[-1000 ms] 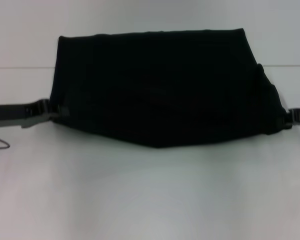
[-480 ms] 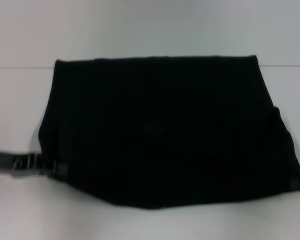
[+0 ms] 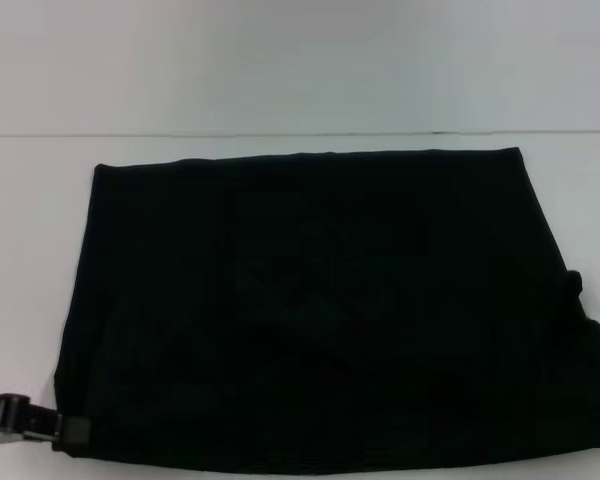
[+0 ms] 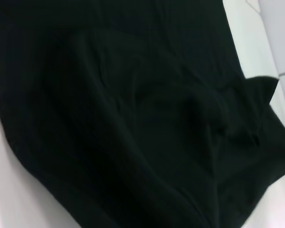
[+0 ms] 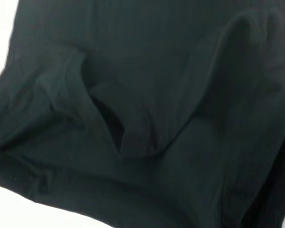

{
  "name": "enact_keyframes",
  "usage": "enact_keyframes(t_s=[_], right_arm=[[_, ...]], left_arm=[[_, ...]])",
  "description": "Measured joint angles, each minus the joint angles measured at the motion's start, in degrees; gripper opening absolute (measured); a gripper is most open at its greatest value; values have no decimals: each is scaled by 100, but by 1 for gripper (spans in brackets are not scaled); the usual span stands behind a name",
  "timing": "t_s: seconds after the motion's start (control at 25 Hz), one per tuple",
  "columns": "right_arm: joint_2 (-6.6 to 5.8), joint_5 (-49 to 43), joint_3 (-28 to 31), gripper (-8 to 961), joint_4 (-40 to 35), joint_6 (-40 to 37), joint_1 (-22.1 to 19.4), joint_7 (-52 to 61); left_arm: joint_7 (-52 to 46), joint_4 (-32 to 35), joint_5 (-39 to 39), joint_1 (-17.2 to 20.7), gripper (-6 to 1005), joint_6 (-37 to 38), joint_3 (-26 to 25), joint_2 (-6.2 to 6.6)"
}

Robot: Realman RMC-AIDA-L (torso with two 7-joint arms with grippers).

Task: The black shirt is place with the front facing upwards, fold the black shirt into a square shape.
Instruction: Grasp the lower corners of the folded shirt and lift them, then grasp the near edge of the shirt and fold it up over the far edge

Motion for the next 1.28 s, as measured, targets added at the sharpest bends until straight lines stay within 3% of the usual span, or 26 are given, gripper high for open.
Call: enact_keyframes(t_s=[0.44,0.6,0.72,1.04,1.28], right_arm=[[18,4,267,78,25,-44,70,-122],[-6,267,434,78,76,-16,98,-172],[-49,662,732,78,98,151,193,-147],[-8,1409,1058,78,467,2184,723,276],[139,1425,588,78,1298,4377,1369,170]], left_arm=[[102,2,42,29,123,-68,-322,15],[172,6,13,-116,128,-124,-794,-1],[146,-16,11,-438,132,-369,-1248,-3],[-296,-221,7,-1331,143,-1822,-1475,-67],[-593,-716,81,-1810,151,-3434,-982,-118]])
